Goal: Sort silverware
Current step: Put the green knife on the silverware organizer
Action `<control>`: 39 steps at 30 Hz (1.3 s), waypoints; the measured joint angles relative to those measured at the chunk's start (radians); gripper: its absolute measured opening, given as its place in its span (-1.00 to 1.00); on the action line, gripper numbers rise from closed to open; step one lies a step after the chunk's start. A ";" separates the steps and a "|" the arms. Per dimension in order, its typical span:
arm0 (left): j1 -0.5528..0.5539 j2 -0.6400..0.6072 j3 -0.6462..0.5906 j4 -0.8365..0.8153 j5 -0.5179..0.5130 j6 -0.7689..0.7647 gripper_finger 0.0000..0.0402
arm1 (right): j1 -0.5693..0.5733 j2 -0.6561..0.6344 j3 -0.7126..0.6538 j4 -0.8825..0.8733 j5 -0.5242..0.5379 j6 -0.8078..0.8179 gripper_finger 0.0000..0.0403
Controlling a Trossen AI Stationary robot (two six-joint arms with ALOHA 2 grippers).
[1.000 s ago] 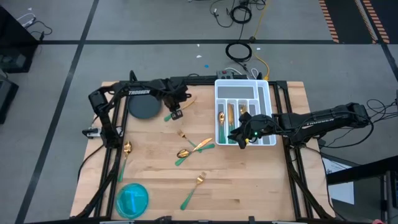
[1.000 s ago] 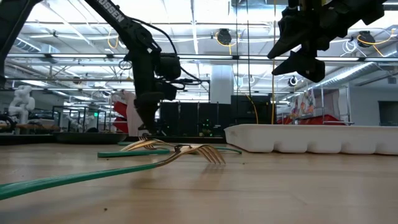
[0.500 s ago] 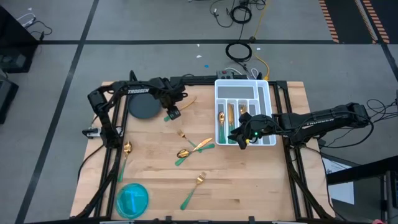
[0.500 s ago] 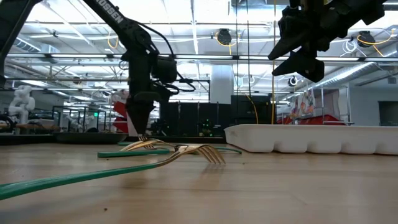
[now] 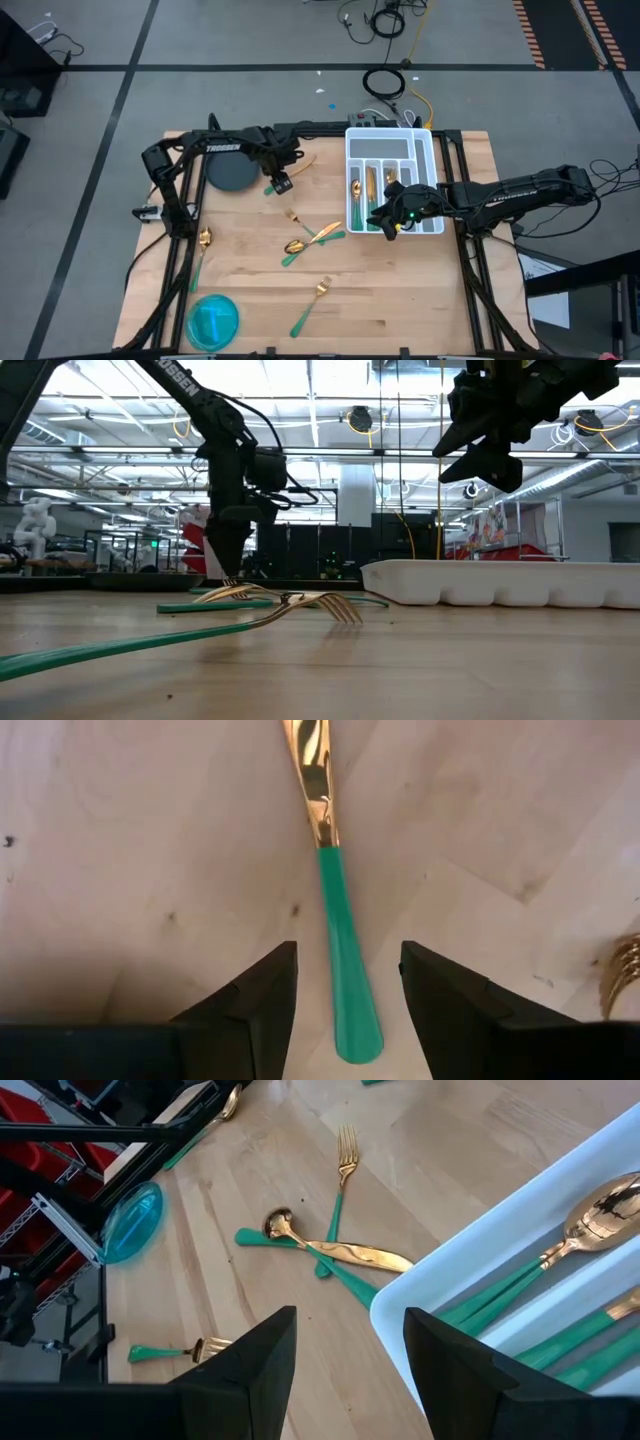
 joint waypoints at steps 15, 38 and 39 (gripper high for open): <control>0.000 -0.007 -0.187 0.205 -0.030 -0.074 -0.08 | 0.000 0.000 0.000 0.003 0.000 0.001 -0.12; -0.049 0.040 -0.093 0.055 -0.076 0.050 -0.83 | 0.000 0.000 0.000 0.014 -0.003 0.011 -0.12; -0.050 0.038 -0.085 0.046 -0.071 0.056 -0.83 | 0.000 0.000 0.000 0.014 -0.003 0.010 -0.12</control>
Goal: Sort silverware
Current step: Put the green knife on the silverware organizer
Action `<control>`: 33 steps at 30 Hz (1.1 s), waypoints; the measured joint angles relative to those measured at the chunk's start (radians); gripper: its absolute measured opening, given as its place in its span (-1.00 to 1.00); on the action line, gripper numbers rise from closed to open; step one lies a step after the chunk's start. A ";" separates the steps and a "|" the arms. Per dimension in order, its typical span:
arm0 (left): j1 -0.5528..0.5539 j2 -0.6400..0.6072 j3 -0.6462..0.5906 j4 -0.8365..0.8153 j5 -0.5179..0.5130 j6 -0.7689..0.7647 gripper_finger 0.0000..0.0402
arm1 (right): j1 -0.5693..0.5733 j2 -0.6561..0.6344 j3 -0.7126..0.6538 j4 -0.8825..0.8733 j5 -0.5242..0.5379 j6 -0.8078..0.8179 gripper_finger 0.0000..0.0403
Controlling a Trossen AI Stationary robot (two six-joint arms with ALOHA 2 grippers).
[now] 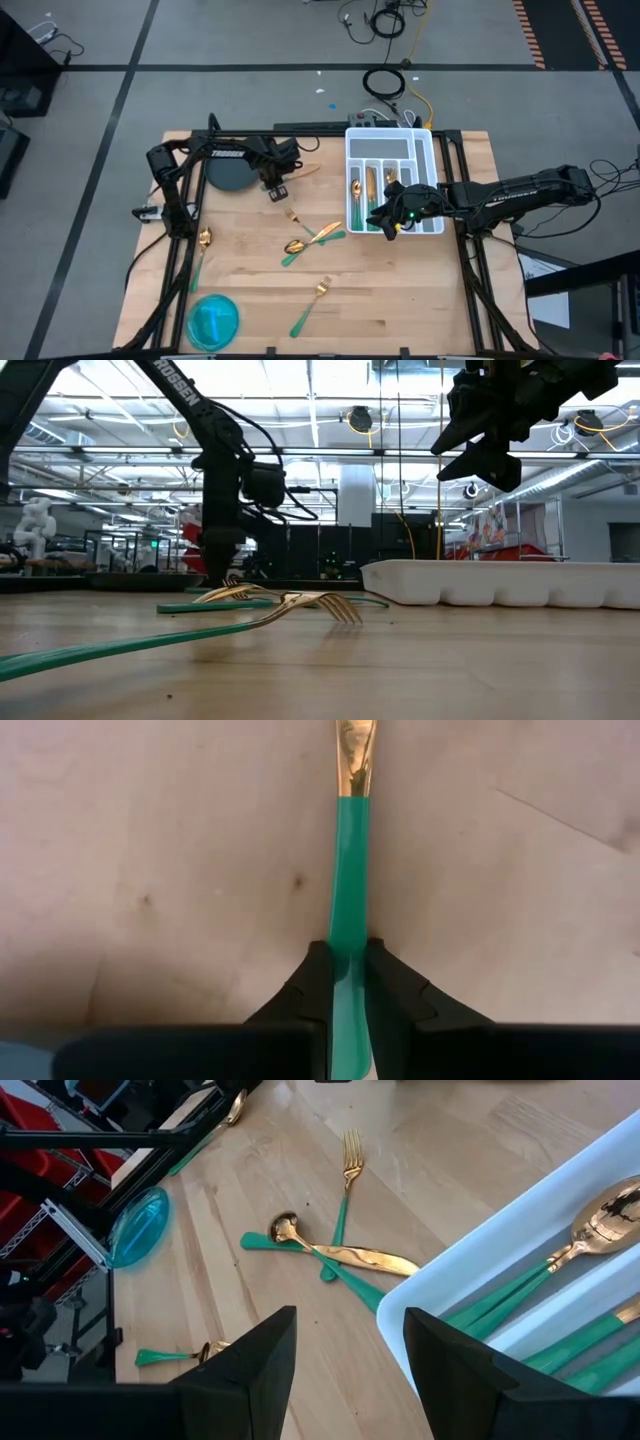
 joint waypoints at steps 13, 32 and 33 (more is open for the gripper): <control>-0.008 -0.070 0.036 -0.069 0.029 -0.018 -0.83 | 0.000 0.000 0.000 -0.001 0.000 -0.012 -0.12; -0.012 -0.328 0.086 -0.014 0.140 -0.232 -0.83 | 0.000 0.000 0.000 0.075 0.025 -0.006 -0.12; -0.013 -0.334 0.091 0.005 0.154 -0.244 -0.83 | 0.000 -0.001 0.000 0.086 0.025 -0.008 -0.12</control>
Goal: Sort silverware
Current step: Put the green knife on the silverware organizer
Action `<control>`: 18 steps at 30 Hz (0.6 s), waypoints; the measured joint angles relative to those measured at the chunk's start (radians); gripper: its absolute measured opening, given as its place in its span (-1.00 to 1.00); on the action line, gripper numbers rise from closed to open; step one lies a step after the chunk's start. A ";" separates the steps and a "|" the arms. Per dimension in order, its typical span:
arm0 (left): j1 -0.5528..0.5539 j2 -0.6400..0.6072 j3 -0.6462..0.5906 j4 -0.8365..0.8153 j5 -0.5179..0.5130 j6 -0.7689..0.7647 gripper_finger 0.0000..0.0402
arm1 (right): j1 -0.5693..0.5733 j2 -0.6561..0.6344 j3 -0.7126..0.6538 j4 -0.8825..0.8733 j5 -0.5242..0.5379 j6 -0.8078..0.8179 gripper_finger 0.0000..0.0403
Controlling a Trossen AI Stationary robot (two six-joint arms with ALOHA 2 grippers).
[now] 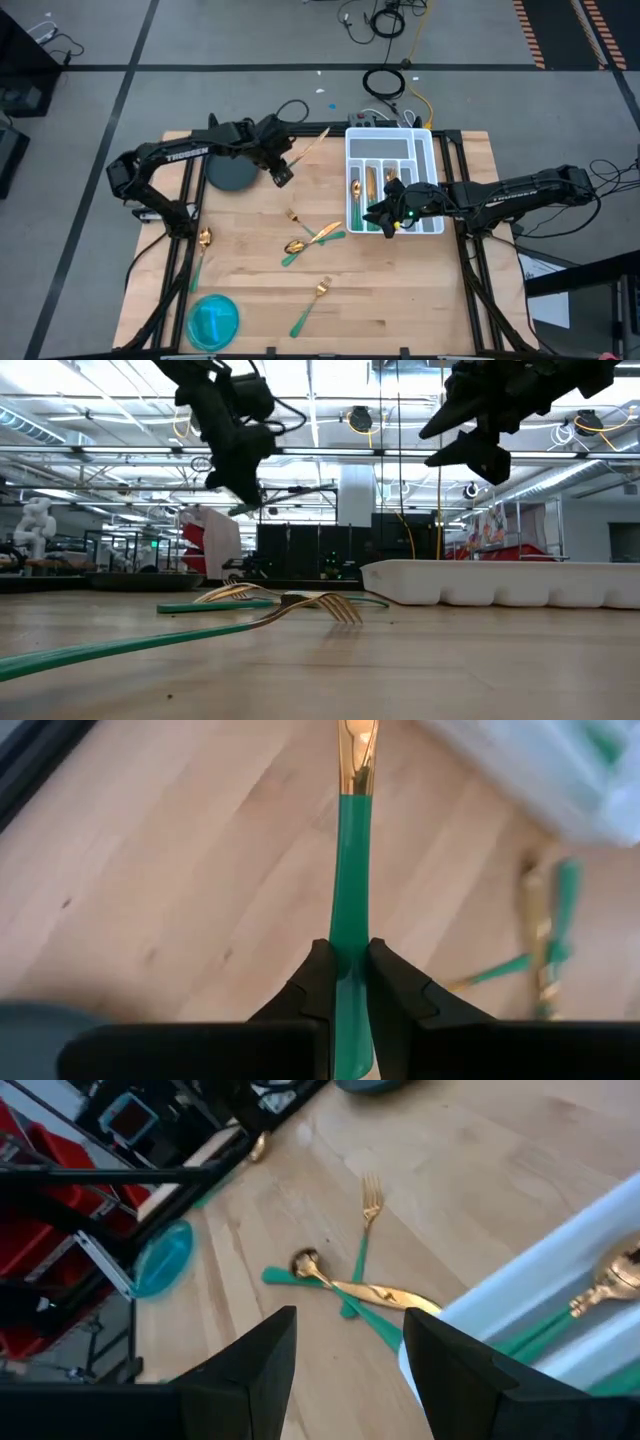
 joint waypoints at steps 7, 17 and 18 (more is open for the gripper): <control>-0.009 -0.018 0.007 0.187 0.125 -0.110 -0.83 | 0.037 -0.038 0.000 0.092 0.000 -0.025 -0.12; -0.011 -0.018 0.007 0.596 0.280 -0.341 -0.83 | 0.147 -0.196 0.000 0.179 0.140 -0.082 -0.12; -0.011 -0.018 0.007 0.629 0.293 -0.365 -0.83 | 0.158 -0.214 0.000 0.183 0.163 -0.091 -0.12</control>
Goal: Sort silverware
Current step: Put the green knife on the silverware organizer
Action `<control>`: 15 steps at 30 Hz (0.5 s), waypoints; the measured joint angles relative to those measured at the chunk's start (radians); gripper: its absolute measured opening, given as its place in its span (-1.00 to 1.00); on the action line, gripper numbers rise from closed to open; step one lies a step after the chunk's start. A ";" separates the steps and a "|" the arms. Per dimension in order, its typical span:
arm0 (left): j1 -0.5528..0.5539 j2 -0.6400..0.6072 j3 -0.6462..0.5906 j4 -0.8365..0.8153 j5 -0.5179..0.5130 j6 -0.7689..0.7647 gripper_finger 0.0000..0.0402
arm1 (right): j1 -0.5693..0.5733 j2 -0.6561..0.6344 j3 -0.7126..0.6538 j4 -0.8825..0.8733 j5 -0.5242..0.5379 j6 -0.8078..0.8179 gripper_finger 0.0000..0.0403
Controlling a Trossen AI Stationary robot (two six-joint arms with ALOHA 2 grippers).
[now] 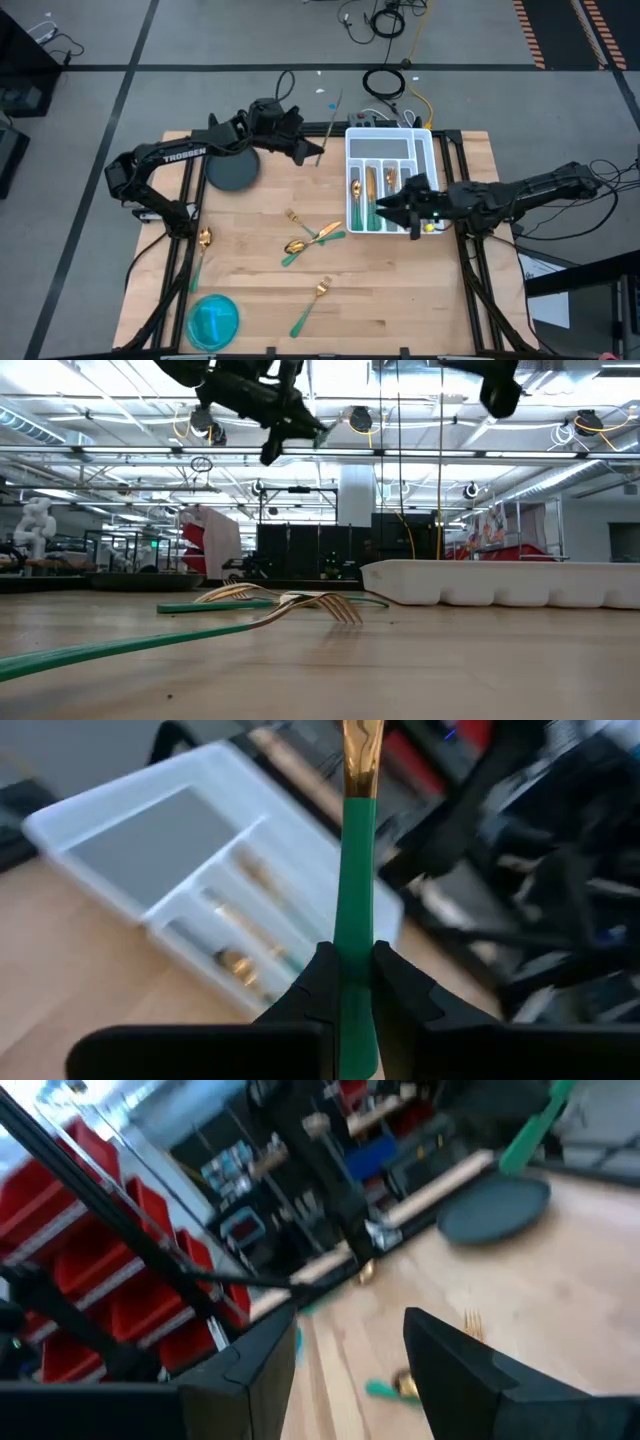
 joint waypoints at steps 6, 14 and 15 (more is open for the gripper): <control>-0.023 0.008 0.000 0.186 0.022 -0.119 -0.83 | 0.054 -0.082 0.000 0.023 0.102 -0.061 -0.12; -0.089 0.102 0.000 0.470 0.026 -0.256 -0.83 | 0.086 -0.119 0.000 0.023 0.135 -0.084 -0.12; -0.097 0.122 0.000 0.506 0.033 -0.281 -0.83 | 0.086 -0.119 0.000 0.022 0.135 -0.084 -0.12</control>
